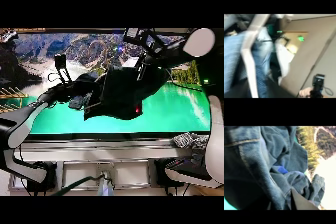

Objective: Fold the clothes and pants, and hang the long-sleeved shirts on hangers.

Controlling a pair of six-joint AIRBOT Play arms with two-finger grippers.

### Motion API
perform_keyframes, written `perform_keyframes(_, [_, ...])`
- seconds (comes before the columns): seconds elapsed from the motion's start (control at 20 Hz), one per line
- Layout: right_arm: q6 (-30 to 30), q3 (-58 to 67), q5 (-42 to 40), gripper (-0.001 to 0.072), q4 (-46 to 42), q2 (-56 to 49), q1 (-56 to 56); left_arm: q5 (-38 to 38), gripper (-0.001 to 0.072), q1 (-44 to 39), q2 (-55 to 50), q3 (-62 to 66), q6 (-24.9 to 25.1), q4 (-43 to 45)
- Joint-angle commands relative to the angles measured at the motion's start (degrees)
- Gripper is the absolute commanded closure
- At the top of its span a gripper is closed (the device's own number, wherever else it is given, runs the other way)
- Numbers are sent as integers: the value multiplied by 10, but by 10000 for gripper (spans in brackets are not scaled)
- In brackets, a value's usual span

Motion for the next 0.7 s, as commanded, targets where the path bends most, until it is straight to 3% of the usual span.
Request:
perform_keyframes(0.0, [-7, -1, 0, 665, 17, 2, -1, 4, 379, 11, -2, -1, -2, 9])
perform_keyframes(0.1, [-12, -1, 5, 667, 18, 7, -1, 4, 374, 27, -2, -1, -1, 0])
perform_keyframes(0.2, [-12, -1, 5, 666, 23, 8, -1, 12, 149, 48, -2, -1, -2, -42])
perform_keyframes(0.25, [-12, -1, 5, 666, 35, 8, -1, 21, 87, 61, -2, -1, -2, -80])
perform_keyframes(0.5, [-12, -1, 5, 667, 109, 8, 1, 114, 69, 81, -2, 0, -1, -337])
perform_keyframes(0.65, [-16, -1, 5, 667, 110, 15, 0, 157, 69, 87, -2, 2, -10, -454])
